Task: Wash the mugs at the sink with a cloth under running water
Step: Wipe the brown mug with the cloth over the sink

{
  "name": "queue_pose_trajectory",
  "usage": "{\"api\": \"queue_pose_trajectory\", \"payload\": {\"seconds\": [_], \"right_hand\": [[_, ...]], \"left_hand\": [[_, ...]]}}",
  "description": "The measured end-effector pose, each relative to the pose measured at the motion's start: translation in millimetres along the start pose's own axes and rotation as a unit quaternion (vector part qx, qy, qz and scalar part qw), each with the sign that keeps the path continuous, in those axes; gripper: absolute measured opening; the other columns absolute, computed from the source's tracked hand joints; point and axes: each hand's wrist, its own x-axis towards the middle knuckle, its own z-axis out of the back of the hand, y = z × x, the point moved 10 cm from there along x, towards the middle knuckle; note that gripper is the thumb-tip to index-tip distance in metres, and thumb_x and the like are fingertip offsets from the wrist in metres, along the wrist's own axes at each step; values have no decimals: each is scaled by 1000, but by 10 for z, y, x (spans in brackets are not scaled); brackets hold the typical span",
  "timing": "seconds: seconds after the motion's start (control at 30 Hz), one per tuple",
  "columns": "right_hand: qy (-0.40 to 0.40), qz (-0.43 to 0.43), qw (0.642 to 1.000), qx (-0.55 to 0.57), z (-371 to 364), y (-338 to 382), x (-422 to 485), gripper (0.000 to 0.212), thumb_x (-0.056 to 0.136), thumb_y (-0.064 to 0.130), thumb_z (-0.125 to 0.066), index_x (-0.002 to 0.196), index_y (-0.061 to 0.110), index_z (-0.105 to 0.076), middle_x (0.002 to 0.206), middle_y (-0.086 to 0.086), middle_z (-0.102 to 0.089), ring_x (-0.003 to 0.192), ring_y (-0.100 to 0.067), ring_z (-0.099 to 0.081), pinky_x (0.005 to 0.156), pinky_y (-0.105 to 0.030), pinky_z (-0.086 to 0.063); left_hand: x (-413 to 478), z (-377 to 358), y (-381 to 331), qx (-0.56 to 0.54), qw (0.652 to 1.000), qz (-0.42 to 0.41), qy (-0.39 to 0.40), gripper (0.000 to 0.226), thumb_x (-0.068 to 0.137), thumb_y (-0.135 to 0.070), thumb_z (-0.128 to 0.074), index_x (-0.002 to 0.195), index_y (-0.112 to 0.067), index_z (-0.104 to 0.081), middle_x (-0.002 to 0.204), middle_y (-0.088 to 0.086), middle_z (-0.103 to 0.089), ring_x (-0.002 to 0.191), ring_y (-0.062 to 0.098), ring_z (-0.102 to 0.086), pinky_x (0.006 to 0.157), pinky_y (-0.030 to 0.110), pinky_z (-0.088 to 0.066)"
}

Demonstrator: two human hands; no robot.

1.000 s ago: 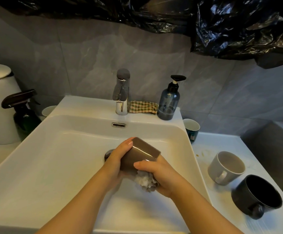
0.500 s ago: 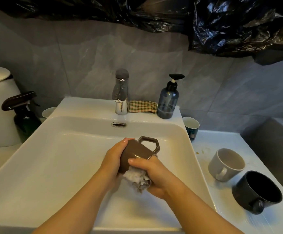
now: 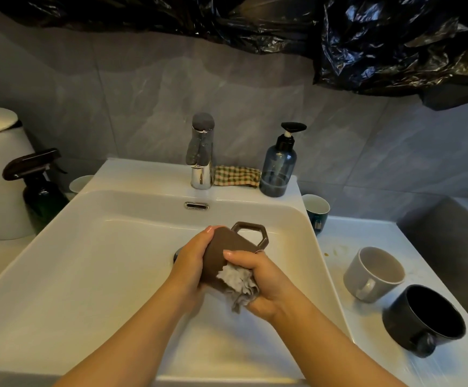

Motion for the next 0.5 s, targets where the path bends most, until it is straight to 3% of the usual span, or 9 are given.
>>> {"api": "queue_pose_trajectory", "payload": {"seconds": [0.03, 0.1, 0.13, 0.2, 0.23, 0.3, 0.4, 0.47, 0.5], "right_hand": [[-7, 10, 1000, 6, 27, 43, -2, 35, 58, 0, -71, 92, -5, -64, 95, -29, -59, 90, -45, -56, 90, -55, -44], [-26, 20, 991, -126, 89, 119, -84, 44, 57, 6, -70, 98, -4, -59, 88, -27, -56, 82, -43, -56, 79, -53, -46], [-31, 23, 970, -239, 105, 164, -156, 39, 61, 6, -67, 98, -1, -58, 78, -24, -59, 70, -36, -60, 67, -46, -50], [1, 9, 887, -461, 43, 171, -268, 23, 74, 1, -60, 91, 17, -57, 61, -4, -58, 43, -12, -56, 47, -27, -47], [17, -1, 849, -528, 13, 149, -305, 27, 79, 0, -57, 88, 26, -54, 62, 3, -55, 38, -4, -52, 44, -24, -47], [26, 2, 826, -562, -18, 112, -313, 28, 81, 1, -56, 94, 25, -52, 70, 3, -55, 38, -2, -51, 45, -24, -49], [10, 3, 866, -500, 19, 46, -241, 29, 78, 0, -57, 107, 4, -55, 67, -11, -58, 38, -9, -51, 42, -24, -44], [-1, -18, 953, -302, 69, -4, -189, 36, 72, -4, -58, 108, -9, -58, 67, -18, -64, 49, -22, -61, 47, -29, -50], [17, -19, 987, -158, 37, -13, -163, 39, 68, -7, -60, 107, -10, -61, 78, -21, -68, 64, -29, -67, 59, -38, -57]], "left_hand": [[-7, -28, -15, 4, 1000, -8, 21, 33, 92, -38, -47, 104, -16, -68, 98, 16, -70, 85, 27, -68, 69, 36, -54], [-26, -100, 53, 37, 995, 20, 88, 37, 90, -45, -45, 113, -24, -65, 109, 15, -68, 96, 30, -66, 73, 43, -56], [-41, -127, 132, 54, 990, 53, 120, 42, 85, -52, -45, 114, -27, -65, 111, 13, -68, 100, 33, -65, 73, 47, -56], [-50, -129, 299, 57, 982, 116, 136, 56, 71, -64, -51, 108, -27, -69, 109, 12, -70, 100, 35, -65, 72, 53, -54], [-46, -122, 346, 46, 982, 135, 124, 61, 64, -67, -55, 106, -26, -71, 107, 12, -71, 99, 35, -66, 73, 54, -53], [-3, -111, 390, 40, 985, 139, 98, 66, 56, -68, -59, 106, -26, -71, 106, 10, -72, 101, 31, -66, 79, 53, -52], [45, -73, 389, 54, 988, 123, 71, 66, 56, -69, -59, 103, -26, -72, 103, 9, -73, 101, 30, -66, 75, 47, -54], [56, -41, 364, 68, 990, 111, 55, 53, 70, -68, -53, 96, -26, -73, 98, 10, -73, 98, 30, -66, 66, 40, -52], [65, -29, 337, 69, 991, 100, 49, 50, 78, -66, -48, 92, -25, -73, 98, 10, -73, 96, 30, -65, 65, 39, -51]]}}
